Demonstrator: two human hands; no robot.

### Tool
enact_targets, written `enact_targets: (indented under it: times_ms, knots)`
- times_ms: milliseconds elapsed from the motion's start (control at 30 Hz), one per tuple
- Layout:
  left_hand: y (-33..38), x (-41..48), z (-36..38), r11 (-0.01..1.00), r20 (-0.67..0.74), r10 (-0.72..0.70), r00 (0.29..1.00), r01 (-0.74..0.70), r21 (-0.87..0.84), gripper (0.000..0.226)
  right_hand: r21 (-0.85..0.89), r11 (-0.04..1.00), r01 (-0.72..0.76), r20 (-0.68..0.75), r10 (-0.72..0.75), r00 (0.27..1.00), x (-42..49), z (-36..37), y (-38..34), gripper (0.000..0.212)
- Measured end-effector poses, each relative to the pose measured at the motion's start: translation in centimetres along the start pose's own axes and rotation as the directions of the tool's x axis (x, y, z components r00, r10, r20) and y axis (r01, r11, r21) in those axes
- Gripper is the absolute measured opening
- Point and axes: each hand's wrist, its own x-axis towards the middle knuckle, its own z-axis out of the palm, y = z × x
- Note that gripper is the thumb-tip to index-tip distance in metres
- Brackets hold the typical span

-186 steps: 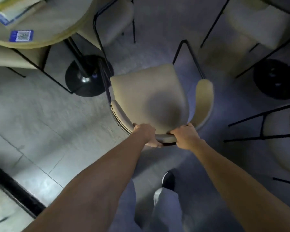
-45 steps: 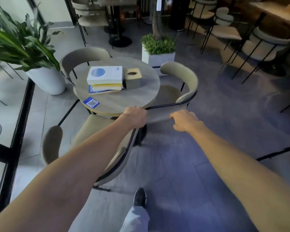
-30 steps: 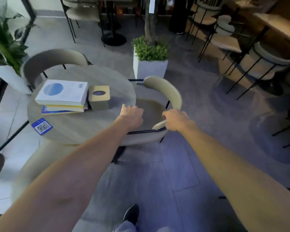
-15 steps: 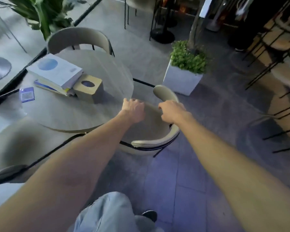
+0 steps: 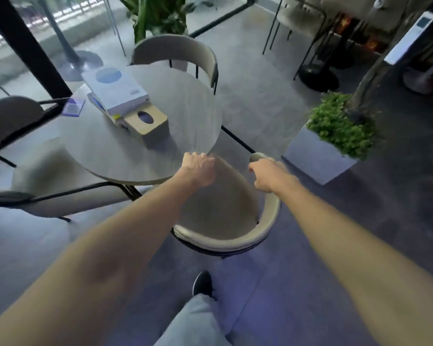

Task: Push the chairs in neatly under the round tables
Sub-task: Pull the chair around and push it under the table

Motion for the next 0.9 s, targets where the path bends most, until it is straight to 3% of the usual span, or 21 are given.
enact_targets:
  times_ms: [200, 400, 633, 900]
  knots:
    - [1.3, -0.2, 0.8, 0.993, 0.038, -0.108, 0.993, 0.109, -0.039, 0.035, -0.09, 0.984, 0.154, -0.002, -0.155, 0.988, 3.2, -1.7, 3.0, 0.021]
    - [4.3, -2.5, 1.4, 0.949, 0.087, -0.298, 0.951, 0.304, -0.079, 0.033, -0.166, 0.926, 0.34, 0.025, -0.341, 0.94, 5.6, -1.8, 5.2, 0.039]
    - [12.0, -5.7, 4.2, 0.865, 0.139, -0.444, 0.885, 0.464, -0.189, 0.043, -0.288, 0.774, 0.563, 0.149, -0.545, 0.825, 5.5, 4.6, 7.6, 0.044]
    - [18.4, -7.2, 10.1, 0.824, 0.277, -0.471, 0.838, 0.53, -0.203, 0.043, -0.424, 0.613, 0.667, 0.3, -0.6, 0.742, 5.9, 13.2, 8.9, 0.038]
